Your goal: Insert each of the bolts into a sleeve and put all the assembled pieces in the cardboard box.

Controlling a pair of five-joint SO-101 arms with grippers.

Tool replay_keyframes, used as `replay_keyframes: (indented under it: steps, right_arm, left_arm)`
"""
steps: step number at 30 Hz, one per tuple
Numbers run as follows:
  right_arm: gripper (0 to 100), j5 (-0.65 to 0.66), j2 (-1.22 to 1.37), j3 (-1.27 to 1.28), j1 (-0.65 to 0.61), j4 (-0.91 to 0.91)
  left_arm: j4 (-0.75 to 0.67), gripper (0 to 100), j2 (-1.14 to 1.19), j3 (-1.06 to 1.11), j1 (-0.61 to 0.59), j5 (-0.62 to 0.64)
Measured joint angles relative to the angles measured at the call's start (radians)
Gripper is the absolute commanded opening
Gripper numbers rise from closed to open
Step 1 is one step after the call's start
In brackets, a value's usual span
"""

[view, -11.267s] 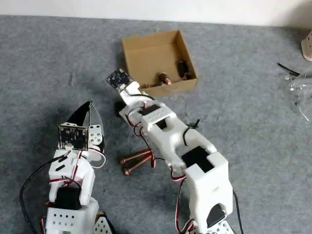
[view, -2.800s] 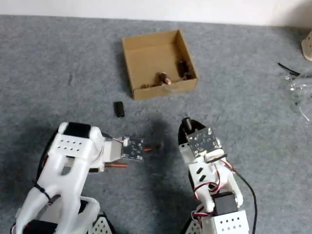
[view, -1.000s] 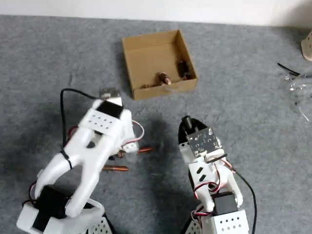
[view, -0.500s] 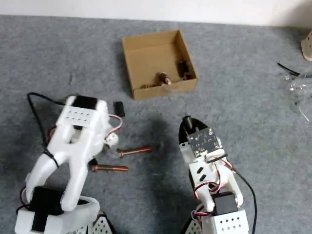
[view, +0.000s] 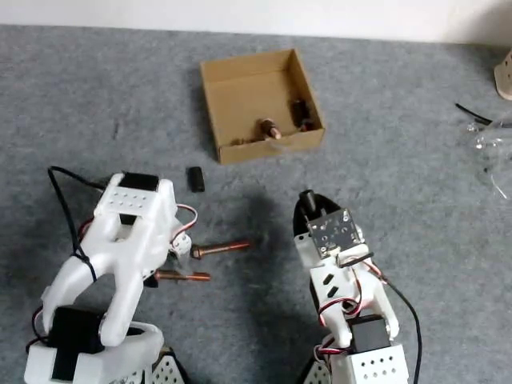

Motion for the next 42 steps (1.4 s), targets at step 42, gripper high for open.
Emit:
replay_keyframes:
  steps: [42]
  right_arm:
    - [0.5, 0.0, 0.0, 0.0, 0.0, 0.0]
  left_arm:
    - [-0.35, 11, -0.015, 0.256, 0.123, 0.002]
